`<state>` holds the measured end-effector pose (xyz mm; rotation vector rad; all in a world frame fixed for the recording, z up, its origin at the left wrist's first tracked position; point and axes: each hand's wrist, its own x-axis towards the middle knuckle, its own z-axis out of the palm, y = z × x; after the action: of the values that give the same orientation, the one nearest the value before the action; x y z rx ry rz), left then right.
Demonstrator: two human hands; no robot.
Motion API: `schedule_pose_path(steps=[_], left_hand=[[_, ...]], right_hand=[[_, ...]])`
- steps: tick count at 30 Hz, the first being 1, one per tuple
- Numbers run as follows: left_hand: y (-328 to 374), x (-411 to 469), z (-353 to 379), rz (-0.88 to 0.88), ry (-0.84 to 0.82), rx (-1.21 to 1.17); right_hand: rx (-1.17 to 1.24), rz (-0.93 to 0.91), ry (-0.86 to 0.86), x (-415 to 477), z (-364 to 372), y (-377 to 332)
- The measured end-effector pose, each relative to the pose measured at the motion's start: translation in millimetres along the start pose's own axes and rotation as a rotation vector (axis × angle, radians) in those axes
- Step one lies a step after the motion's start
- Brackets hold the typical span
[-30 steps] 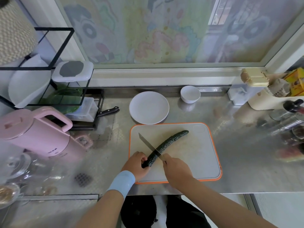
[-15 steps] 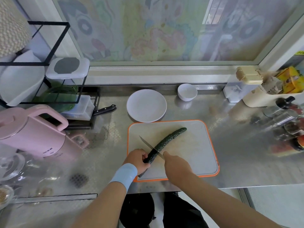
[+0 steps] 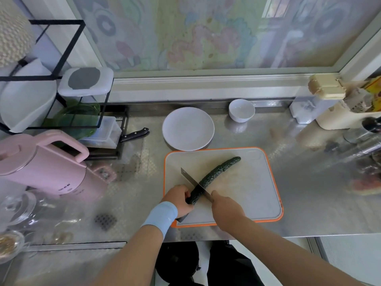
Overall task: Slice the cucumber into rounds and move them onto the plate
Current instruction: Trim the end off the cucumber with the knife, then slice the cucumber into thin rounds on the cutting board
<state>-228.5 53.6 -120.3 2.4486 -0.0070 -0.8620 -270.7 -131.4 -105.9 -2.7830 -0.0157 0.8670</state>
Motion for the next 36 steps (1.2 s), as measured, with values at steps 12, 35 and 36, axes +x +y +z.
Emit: schedule_pose_path(steps=[12,35,36], left_hand=[[-4,-11,-19,-0.064,-0.023,0.273],[73,63,-45,0.004,0.097,0.346],[76,67,-45,-0.001,0.094,0.354]], right_hand=[[0.110,-0.091,0.218,-19,-58,30],[-0.279,-0.550,0.074,30,-36,133],[-0.323,-0.562,0.079,34,-35,135]])
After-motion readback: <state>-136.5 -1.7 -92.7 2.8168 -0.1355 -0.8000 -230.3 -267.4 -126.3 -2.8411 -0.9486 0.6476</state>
